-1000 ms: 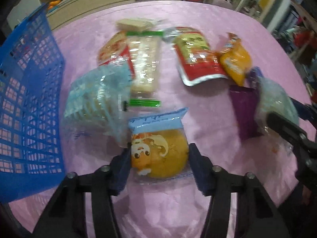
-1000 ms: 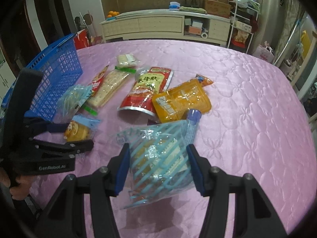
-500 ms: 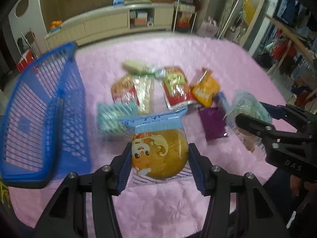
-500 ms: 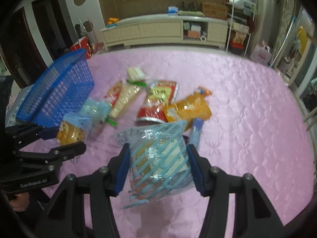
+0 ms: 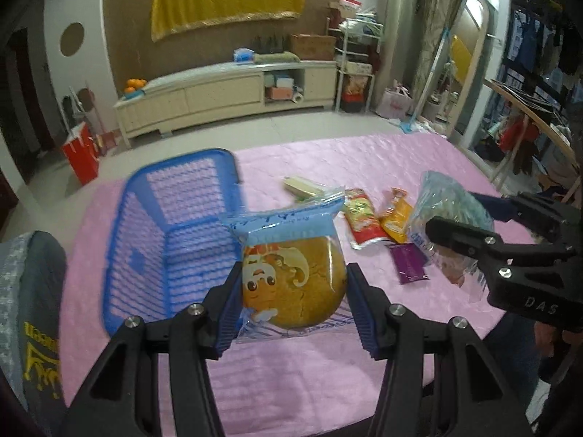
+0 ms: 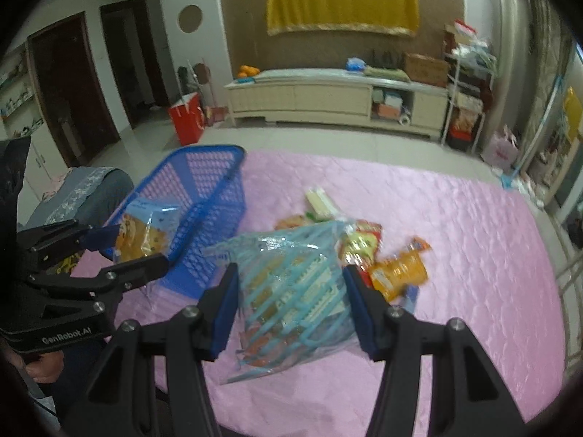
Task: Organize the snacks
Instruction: 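Carry both held snacks over the blue basket and open both tools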
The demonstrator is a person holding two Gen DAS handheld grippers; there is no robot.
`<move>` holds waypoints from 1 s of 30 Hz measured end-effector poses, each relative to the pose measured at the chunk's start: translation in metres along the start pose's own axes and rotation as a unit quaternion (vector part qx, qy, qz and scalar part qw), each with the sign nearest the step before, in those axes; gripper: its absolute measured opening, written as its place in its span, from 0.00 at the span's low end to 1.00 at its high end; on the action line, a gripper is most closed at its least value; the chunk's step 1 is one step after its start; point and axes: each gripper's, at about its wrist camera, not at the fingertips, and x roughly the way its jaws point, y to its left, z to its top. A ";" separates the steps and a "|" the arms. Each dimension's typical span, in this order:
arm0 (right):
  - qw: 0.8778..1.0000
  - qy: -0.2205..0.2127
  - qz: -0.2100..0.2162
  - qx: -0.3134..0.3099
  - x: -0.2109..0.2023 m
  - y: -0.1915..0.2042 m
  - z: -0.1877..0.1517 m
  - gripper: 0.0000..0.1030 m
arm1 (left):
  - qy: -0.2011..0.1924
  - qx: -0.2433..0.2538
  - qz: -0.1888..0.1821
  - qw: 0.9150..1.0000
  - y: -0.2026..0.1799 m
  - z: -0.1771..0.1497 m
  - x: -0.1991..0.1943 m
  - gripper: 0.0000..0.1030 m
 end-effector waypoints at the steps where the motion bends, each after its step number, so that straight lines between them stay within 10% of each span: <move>1: 1.000 -0.003 0.003 -0.006 0.001 0.008 0.005 0.59 | -0.002 -0.002 0.004 1.000 0.008 0.000 -0.004 0.50; 15: 0.997 0.017 0.067 -0.030 0.057 0.099 0.045 0.59 | 0.012 -0.049 0.035 0.998 0.118 -0.009 -0.012 0.50; 30: 0.994 0.078 0.074 -0.027 0.108 0.115 0.044 0.59 | 0.057 -0.069 0.000 0.996 0.152 -0.017 0.027 0.50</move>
